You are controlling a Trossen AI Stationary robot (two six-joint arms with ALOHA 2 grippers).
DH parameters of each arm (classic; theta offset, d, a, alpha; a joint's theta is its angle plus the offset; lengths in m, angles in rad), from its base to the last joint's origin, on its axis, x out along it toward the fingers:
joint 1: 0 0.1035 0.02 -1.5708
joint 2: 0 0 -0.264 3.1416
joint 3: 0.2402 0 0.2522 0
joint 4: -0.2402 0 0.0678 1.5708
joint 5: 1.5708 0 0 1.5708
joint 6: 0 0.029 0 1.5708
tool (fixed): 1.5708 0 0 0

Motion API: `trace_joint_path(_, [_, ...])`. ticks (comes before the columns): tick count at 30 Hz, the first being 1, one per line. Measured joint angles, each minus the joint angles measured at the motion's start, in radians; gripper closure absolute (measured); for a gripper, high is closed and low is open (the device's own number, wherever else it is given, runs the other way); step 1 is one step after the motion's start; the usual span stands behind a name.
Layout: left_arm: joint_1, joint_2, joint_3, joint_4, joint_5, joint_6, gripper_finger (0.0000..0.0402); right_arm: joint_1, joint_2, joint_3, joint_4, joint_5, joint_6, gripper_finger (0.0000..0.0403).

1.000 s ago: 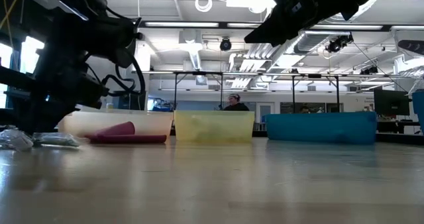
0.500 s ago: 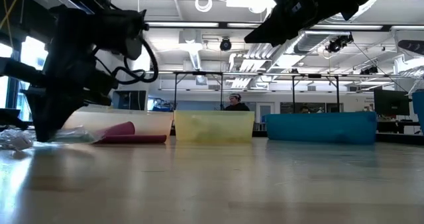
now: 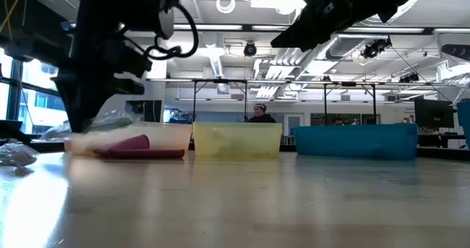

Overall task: Pick & Place Toothbrushes
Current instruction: Put the green toothbrush into the yellow bin

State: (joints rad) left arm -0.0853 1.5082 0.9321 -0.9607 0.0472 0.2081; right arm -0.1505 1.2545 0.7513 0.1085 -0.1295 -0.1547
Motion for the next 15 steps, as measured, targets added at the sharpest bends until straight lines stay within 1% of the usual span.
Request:
trace_joint_path(3, [0.008,0.000,0.068,-0.087,-0.054,0.005,0.0391,0.000,0.000,0.000,0.000,0.000,0.000,0.0400])
trace_joint_path(8, [0.067,0.000,0.214,-0.221,-0.071,0.011,0.0392,0.000,0.000,0.000,0.000,0.000,0.000,0.0400])
trace_joint_path(15, [0.177,0.000,0.453,-0.352,-0.159,0.112,0.0392,0.000,0.000,0.000,0.000,-0.001,0.000,0.0400])
